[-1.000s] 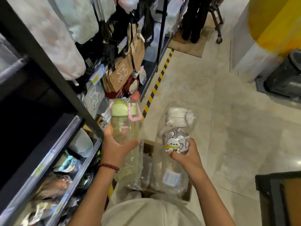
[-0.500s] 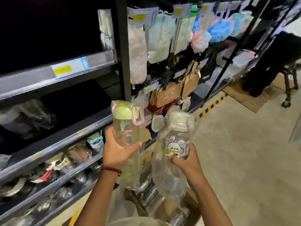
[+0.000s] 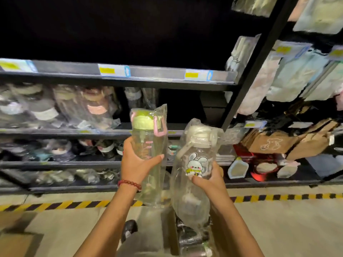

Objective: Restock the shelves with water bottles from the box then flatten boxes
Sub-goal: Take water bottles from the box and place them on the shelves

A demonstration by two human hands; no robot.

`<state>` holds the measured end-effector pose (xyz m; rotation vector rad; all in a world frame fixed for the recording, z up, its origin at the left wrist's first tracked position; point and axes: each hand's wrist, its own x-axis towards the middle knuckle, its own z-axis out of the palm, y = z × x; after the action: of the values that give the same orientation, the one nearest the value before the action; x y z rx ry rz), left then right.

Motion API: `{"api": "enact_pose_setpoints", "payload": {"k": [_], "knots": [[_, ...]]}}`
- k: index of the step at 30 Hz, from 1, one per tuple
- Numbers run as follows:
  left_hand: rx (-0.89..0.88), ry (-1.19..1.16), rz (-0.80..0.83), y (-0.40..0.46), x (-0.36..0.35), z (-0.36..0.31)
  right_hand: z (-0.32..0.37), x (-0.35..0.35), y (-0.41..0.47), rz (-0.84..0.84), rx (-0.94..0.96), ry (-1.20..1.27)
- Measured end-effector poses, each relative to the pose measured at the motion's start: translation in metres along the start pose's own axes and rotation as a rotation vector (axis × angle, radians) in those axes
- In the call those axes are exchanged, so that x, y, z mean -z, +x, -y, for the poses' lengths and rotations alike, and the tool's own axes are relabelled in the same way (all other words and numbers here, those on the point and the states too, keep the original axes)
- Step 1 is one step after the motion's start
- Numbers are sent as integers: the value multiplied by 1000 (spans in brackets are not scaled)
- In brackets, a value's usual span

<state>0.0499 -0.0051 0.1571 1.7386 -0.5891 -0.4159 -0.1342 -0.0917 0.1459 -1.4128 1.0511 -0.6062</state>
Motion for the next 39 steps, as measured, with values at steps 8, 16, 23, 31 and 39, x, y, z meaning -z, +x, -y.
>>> {"api": "enact_pose_setpoints", "payload": {"k": [8, 16, 23, 31, 39], "knots": [[95, 12, -165, 26, 67, 23, 15, -69, 32, 170, -46, -71], [151, -9, -64, 79, 110, 44, 22, -144, 60, 134, -102, 26], [170, 10, 111, 142, 98, 55, 16, -166, 100, -36, -128, 90], [164, -81, 71, 202, 39, 75, 12, -156, 185, -94, -133, 177], [-18, -140, -32, 232, -2, 100, -7, -132, 245, -58, -71, 377]]}}
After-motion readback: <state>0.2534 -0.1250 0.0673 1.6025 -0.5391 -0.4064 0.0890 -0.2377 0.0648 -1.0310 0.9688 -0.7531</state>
